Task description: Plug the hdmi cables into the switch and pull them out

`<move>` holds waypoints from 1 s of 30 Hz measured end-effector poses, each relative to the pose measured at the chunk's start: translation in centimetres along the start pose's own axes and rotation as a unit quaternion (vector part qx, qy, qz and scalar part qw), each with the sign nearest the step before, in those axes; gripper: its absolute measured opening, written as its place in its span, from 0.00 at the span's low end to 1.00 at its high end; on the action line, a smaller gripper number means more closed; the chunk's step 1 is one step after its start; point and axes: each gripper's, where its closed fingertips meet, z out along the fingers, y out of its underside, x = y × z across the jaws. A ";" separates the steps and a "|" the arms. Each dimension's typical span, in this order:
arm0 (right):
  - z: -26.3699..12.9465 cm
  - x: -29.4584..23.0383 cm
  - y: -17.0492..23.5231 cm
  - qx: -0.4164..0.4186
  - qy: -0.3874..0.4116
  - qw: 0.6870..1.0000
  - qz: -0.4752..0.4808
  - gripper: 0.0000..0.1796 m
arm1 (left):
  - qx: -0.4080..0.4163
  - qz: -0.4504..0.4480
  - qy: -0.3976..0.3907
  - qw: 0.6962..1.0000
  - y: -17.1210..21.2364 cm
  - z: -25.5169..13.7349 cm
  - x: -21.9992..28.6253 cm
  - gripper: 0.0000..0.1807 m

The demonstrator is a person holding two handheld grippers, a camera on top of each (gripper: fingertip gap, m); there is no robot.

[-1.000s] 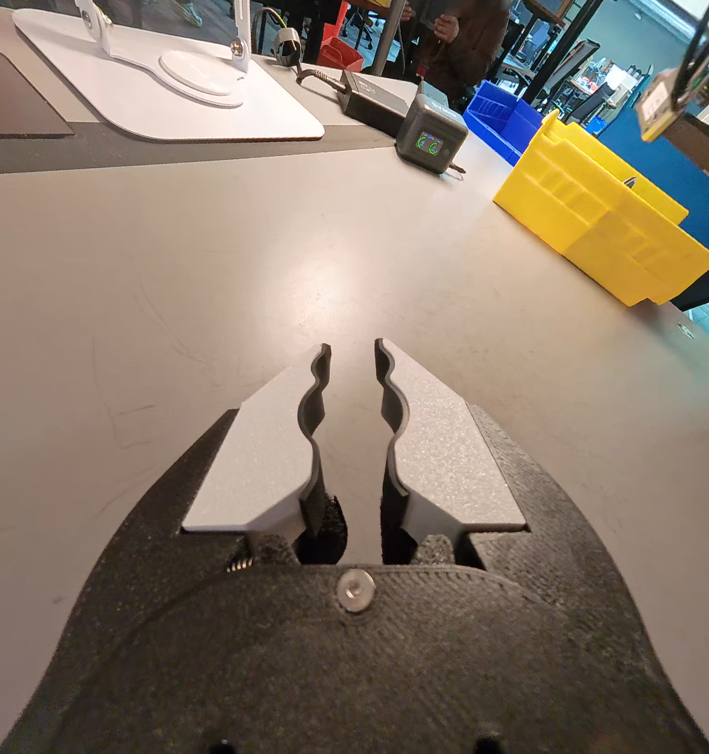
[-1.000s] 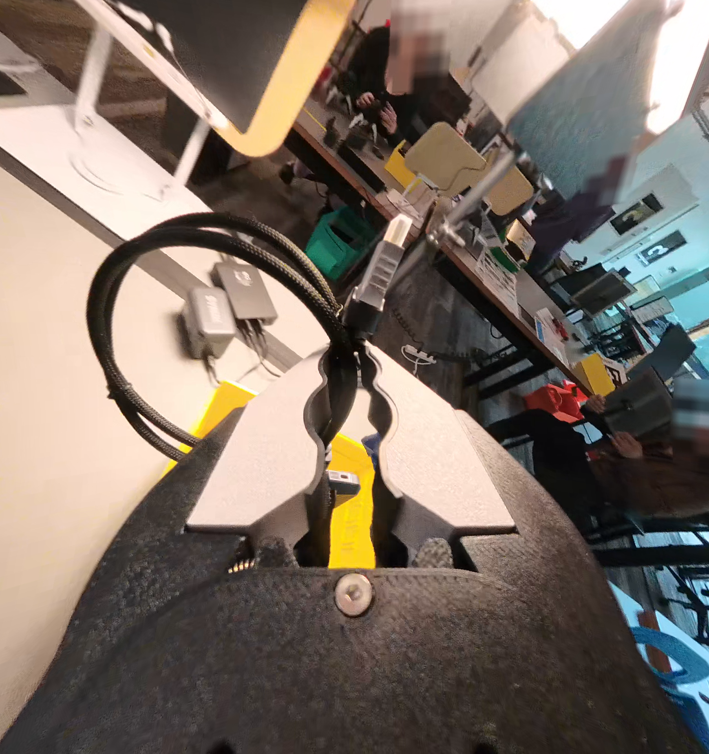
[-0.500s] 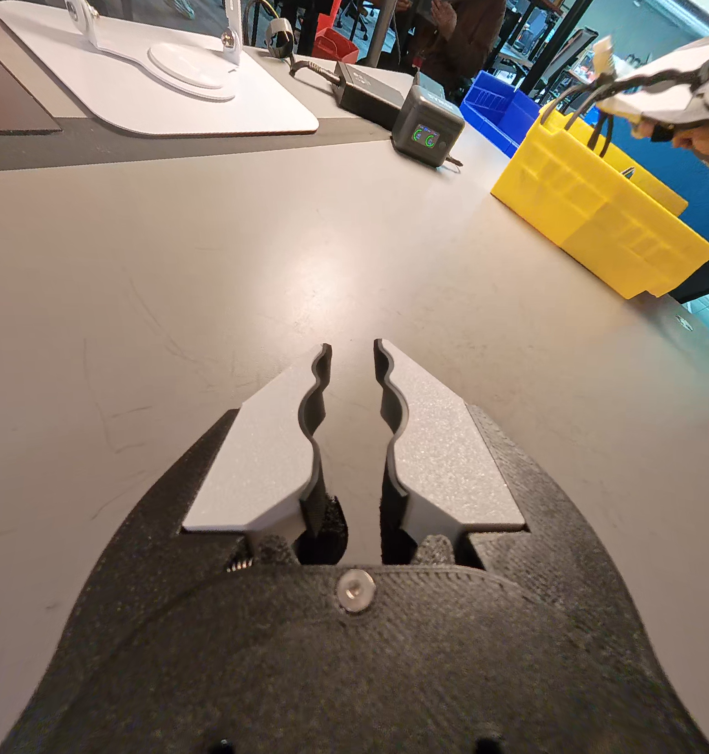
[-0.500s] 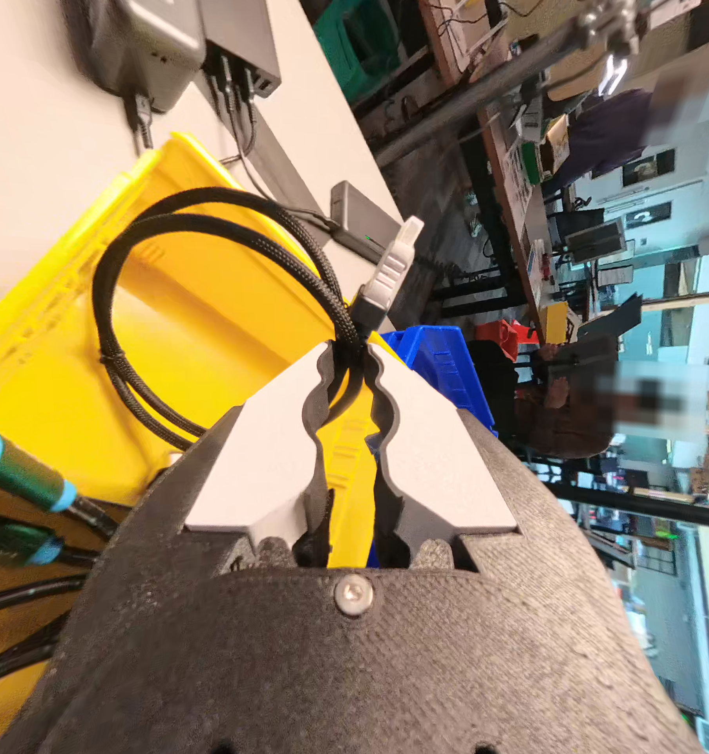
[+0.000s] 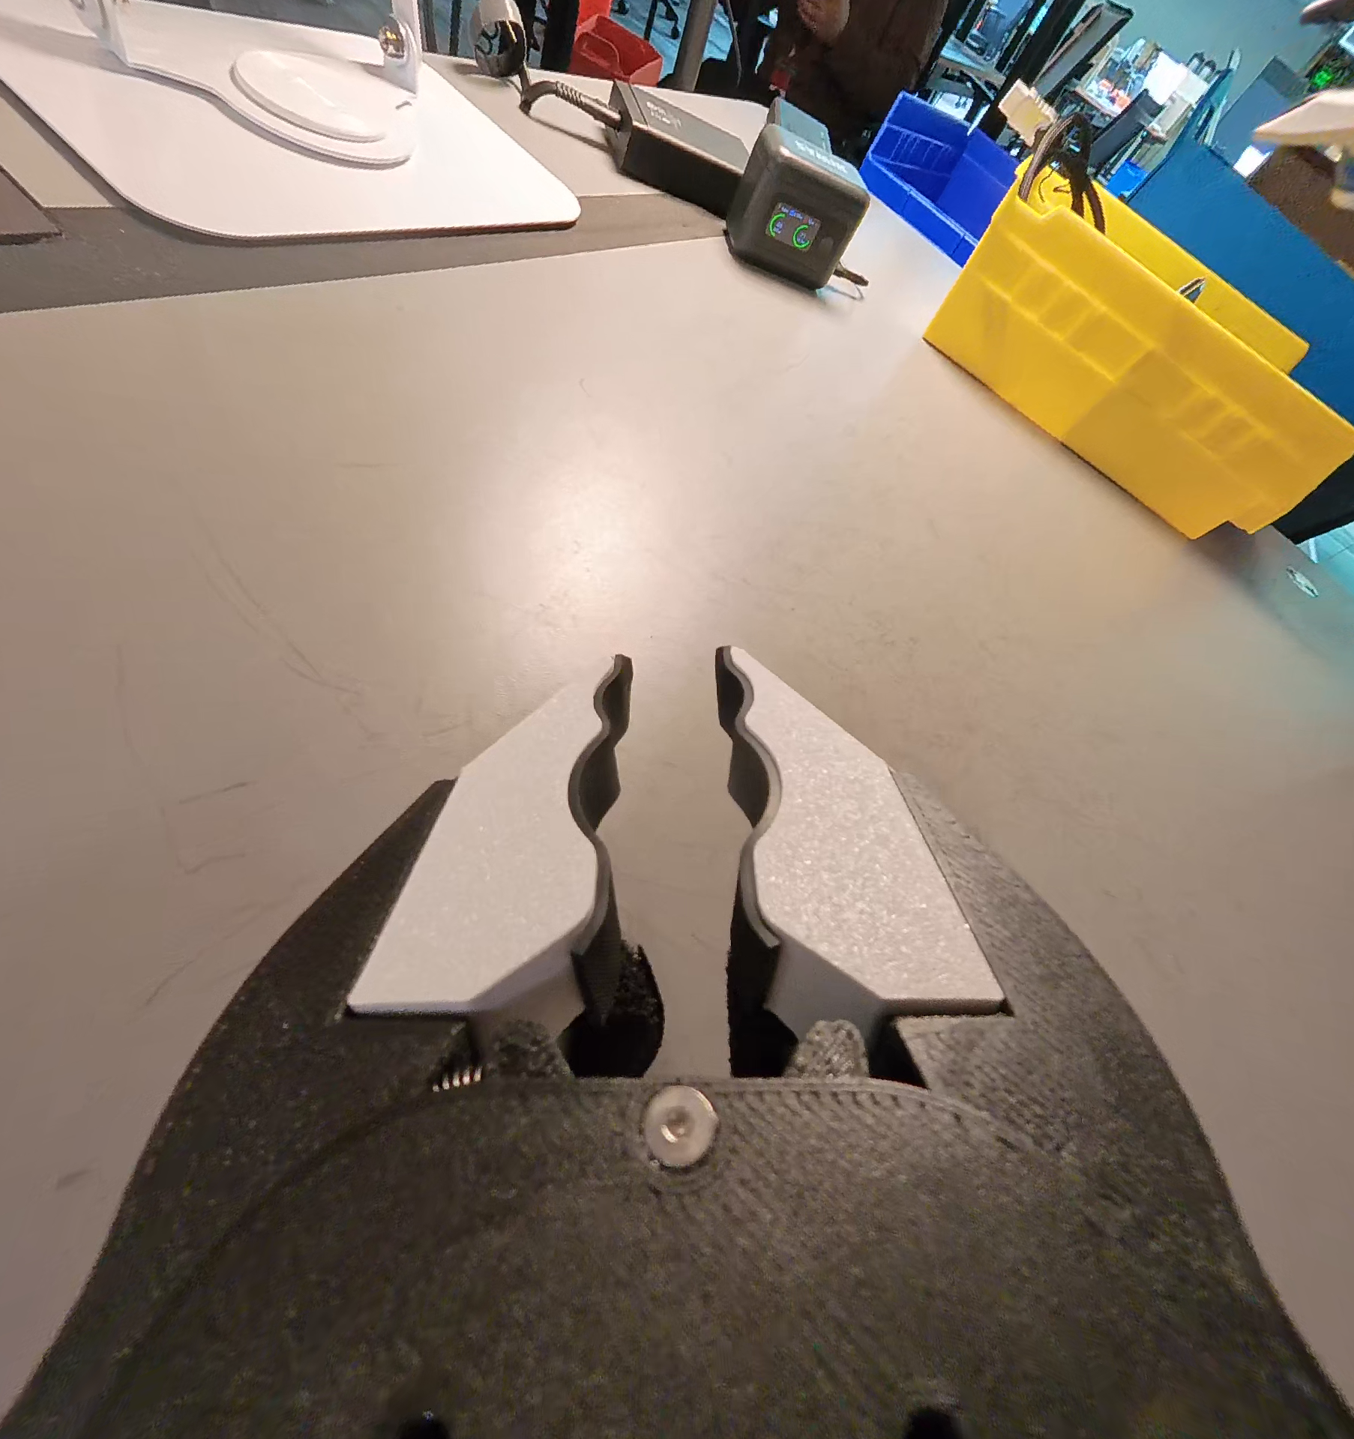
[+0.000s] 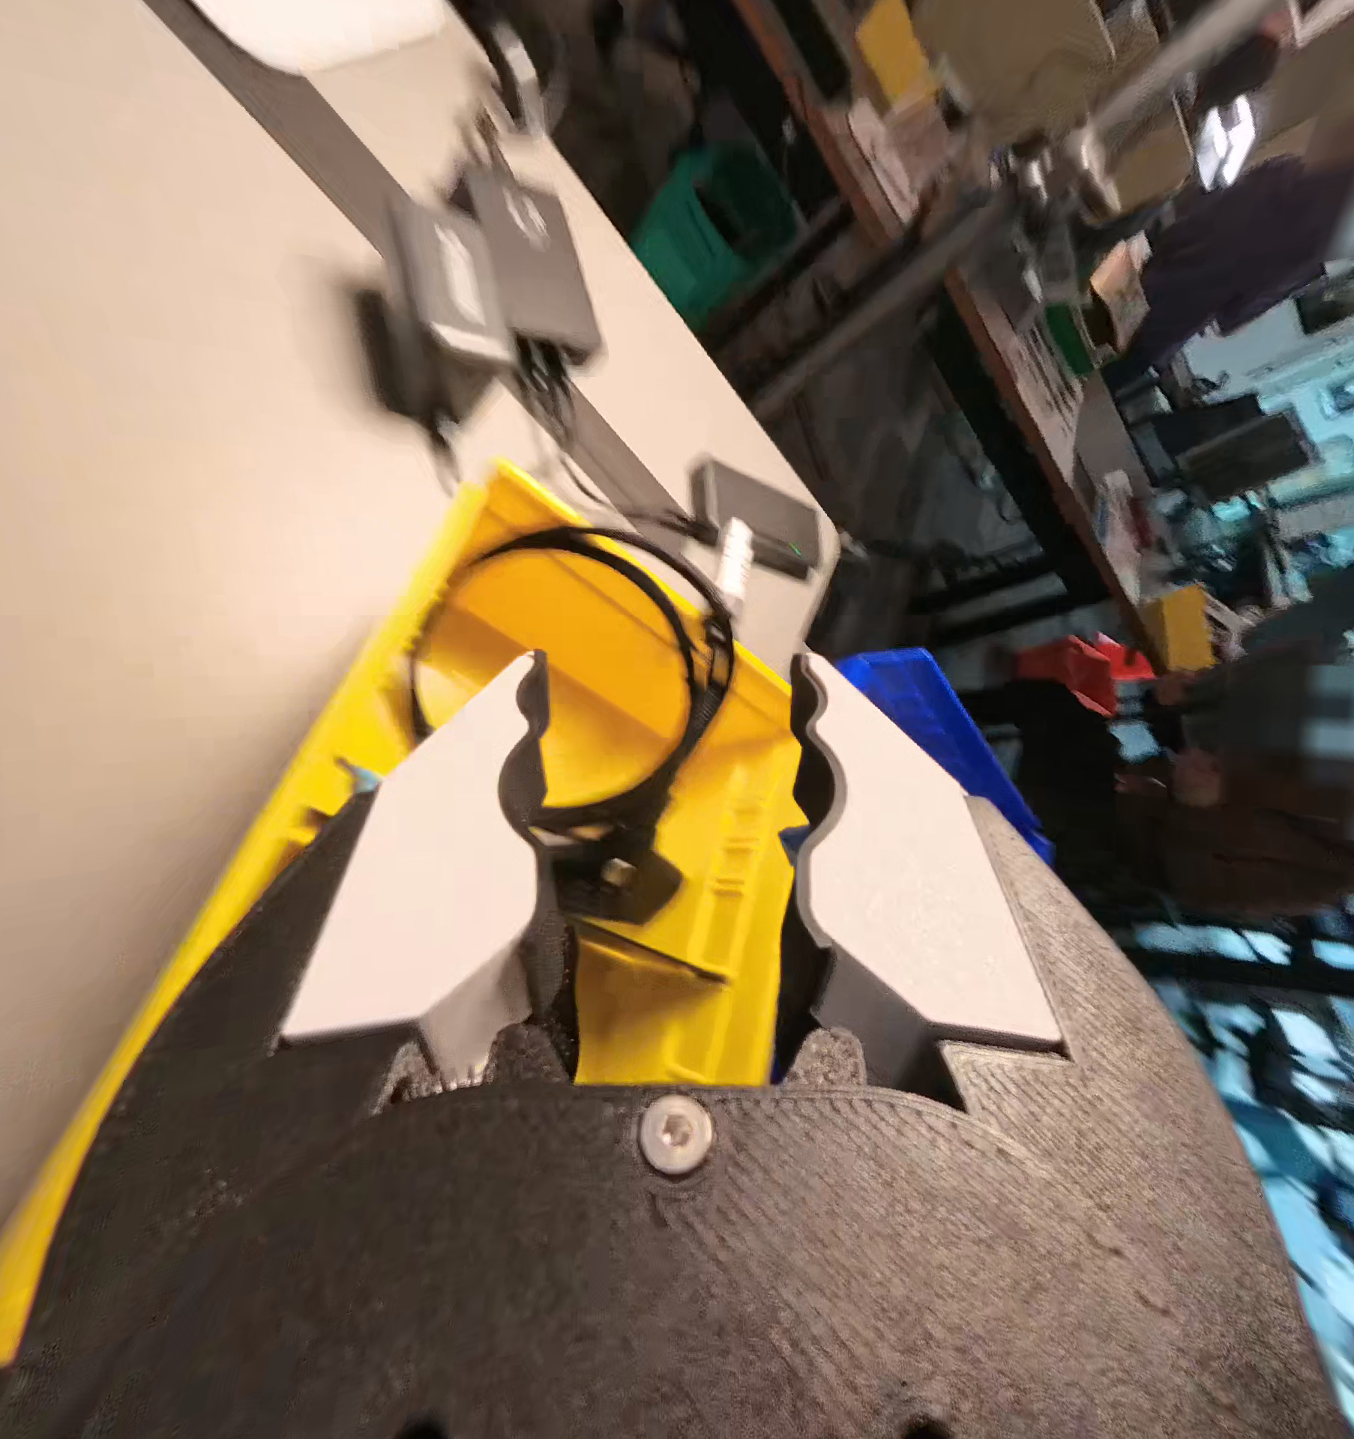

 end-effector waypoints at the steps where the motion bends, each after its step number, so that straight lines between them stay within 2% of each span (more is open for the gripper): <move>1: -0.7 -1.9 -1.6 0.031 -0.020 0.999 0.011 0.36 | -0.001 0.002 -0.001 1.000 0.0 0.0 0.0 0.12; 5: -1.7 -11.8 -7.8 0.139 -0.116 0.982 0.046 0.33 | 0.000 0.005 -0.007 1.000 0.0 0.0 0.0 0.13; 8: -0.9 -20.3 -11.1 0.198 -0.210 0.952 0.099 0.33 | 0.005 0.010 -0.013 1.000 -0.1 0.0 0.0 0.15; 12: 0.3 -29.5 -13.6 0.256 -0.303 0.901 0.178 0.31 | 0.013 0.034 -0.014 0.999 -0.3 -0.1 0.5 0.19; 14: 0.5 -32.4 -13.9 0.261 -0.329 0.888 0.188 0.29 | 0.018 0.051 -0.014 0.998 -0.4 -0.1 0.9 0.21; 15: 0.6 -33.5 -13.8 0.249 -0.336 0.892 0.173 0.26 | 0.019 0.059 -0.015 0.998 -0.4 -0.2 1.1 0.21; 16: 0.5 -34.1 -13.8 0.245 -0.334 0.897 0.153 0.28 | 0.019 0.067 -0.014 0.997 -0.4 -0.1 1.3 0.22; 18: 0.3 -34.6 -13.8 0.248 -0.329 0.902 0.130 0.26 | 0.017 0.080 -0.008 0.997 -0.3 0.0 1.7 0.24; 25: 0.0 -34.9 -13.8 0.252 -0.337 0.899 0.123 0.23 | 0.024 0.086 -0.016 0.996 -0.2 0.0 2.5 0.28; 28: -0.3 -35.0 -13.7 0.254 -0.342 0.897 0.119 0.22 | 0.036 0.054 -0.028 0.997 -0.5 -2.2 4.0 0.34; 30: -0.5 -35.0 -13.6 0.257 -0.345 0.895 0.117 0.22 | 0.049 0.054 -0.058 0.996 -1.0 -5.9 5.4 0.35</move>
